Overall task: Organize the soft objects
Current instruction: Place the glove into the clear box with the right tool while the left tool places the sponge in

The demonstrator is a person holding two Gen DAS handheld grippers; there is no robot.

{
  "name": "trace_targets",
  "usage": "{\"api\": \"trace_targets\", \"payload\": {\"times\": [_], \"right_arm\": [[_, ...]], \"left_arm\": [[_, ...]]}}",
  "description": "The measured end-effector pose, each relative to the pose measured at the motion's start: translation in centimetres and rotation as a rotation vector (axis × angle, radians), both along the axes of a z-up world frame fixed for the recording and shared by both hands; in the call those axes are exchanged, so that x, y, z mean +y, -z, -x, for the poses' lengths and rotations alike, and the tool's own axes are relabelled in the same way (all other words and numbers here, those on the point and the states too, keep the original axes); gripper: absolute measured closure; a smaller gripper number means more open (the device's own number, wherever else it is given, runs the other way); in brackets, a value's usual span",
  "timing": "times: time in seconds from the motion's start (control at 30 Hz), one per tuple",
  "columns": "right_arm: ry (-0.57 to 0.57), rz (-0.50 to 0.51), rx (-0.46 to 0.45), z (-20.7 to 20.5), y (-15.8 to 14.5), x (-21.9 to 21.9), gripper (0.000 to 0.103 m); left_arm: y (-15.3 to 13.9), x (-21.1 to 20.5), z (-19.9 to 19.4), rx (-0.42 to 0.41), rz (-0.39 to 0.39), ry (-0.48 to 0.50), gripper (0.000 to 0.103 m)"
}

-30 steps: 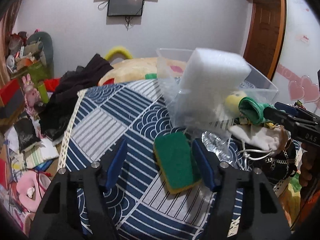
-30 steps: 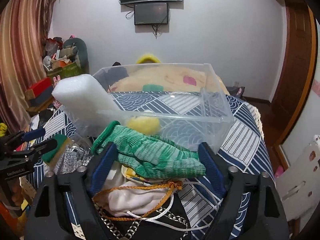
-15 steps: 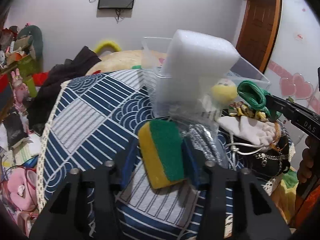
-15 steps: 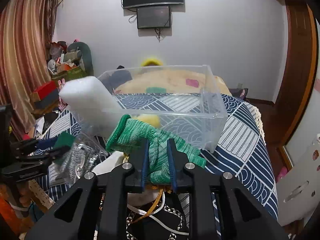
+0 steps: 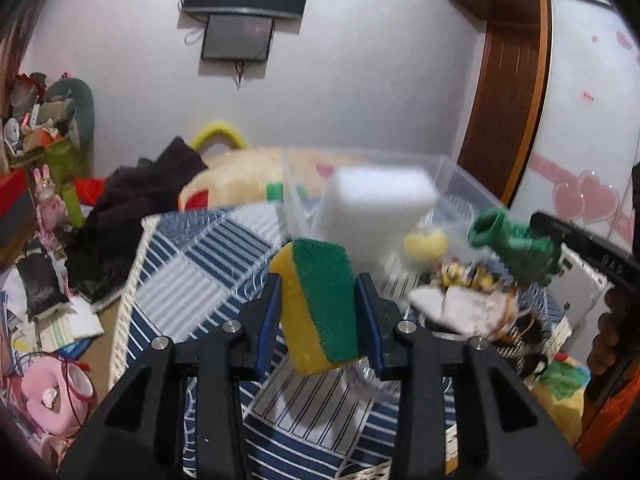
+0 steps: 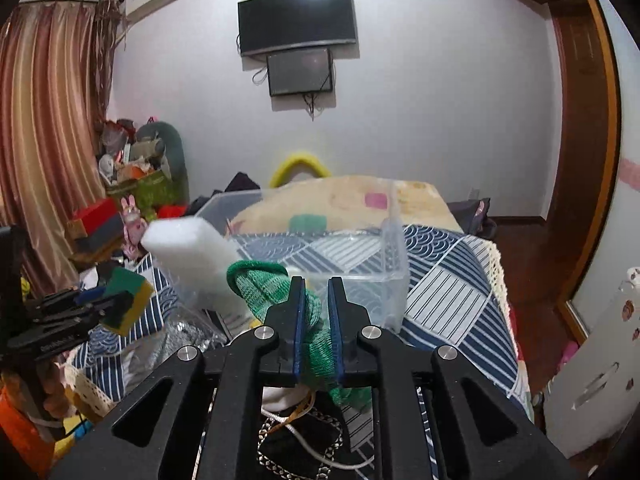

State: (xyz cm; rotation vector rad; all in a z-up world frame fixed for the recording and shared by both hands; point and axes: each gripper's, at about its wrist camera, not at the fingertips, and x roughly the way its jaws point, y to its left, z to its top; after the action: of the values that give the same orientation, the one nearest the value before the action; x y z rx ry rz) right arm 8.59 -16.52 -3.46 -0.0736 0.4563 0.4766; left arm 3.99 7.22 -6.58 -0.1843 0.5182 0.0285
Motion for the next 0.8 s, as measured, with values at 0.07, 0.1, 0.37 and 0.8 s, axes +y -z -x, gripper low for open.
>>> {"api": "trace_targets", "payload": {"times": [0.07,0.1,0.37,0.8], "right_arm": [[0.003,-0.005,-0.011,0.0,-0.3,-0.1,0.094],[0.000,-0.003,-0.014,-0.1,-0.4,-0.1,0.094],[-0.048,0.071,0.084,-1.2,2.1,1.3,0.070],[-0.040,0.031,0.192,-2.4,4.4,-0.3,0.086]], "left_arm": [[-1.1,0.2,0.4,-0.035,0.000,-0.007,0.066],[-1.6,0.2,0.5,-0.048,-0.002,-0.008,0.066],[-4.2,0.8,0.1,-0.111,-0.007,-0.022,0.066],[-5.8,0.3,-2.0,-0.148,-0.042,-0.031,0.066]]}}
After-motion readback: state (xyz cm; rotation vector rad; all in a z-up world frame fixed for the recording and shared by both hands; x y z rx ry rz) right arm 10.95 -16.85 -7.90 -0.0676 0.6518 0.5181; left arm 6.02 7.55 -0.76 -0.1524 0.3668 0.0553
